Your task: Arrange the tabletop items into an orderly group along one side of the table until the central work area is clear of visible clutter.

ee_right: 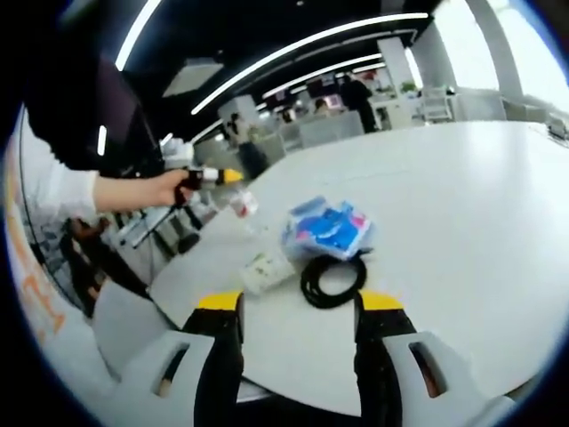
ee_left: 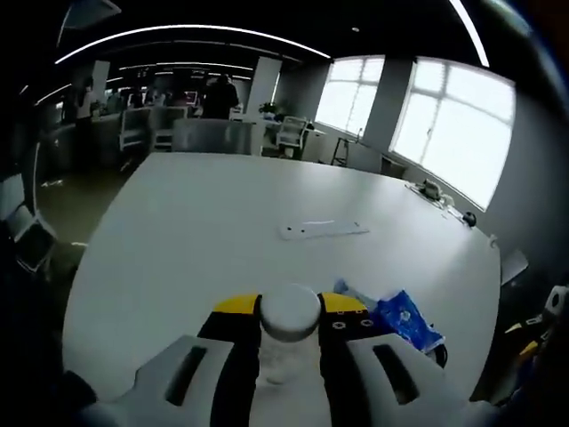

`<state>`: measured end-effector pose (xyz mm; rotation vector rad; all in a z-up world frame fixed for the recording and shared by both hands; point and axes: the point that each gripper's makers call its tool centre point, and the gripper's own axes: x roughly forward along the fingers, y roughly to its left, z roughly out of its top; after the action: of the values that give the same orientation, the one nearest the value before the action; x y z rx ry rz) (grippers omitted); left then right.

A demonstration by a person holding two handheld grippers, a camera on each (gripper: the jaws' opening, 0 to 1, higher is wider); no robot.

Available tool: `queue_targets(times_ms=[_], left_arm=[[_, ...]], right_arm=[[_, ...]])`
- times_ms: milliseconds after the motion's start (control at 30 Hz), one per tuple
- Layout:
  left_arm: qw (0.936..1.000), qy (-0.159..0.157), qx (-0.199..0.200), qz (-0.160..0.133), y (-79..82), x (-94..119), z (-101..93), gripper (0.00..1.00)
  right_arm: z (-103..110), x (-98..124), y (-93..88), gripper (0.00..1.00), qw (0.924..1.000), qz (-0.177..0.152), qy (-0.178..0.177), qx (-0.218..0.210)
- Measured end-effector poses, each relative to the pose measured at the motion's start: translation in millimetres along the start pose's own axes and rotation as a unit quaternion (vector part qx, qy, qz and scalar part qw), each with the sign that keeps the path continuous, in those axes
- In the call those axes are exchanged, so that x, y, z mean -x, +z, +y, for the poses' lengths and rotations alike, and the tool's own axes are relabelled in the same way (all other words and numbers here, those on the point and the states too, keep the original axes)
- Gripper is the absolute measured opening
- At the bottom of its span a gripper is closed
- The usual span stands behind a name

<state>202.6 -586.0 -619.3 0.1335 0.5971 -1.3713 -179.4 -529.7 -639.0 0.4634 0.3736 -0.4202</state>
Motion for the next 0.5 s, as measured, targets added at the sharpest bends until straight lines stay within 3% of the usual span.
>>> queue_targets(times_ms=[133,500], left_arm=[[0.9996,0.012,0.023,-0.012,0.5,0.5,3.8,0.23],[0.9986,0.013,0.035,-0.038,2.0,0.6,7.4,0.23]], right_arm=[[1.2,-1.7,-1.4,0.48,1.0000,0.002,0.003,-0.001],[3.9,-2.6,-11.8,0.46,0.9998,0.017,0.010,-0.010]])
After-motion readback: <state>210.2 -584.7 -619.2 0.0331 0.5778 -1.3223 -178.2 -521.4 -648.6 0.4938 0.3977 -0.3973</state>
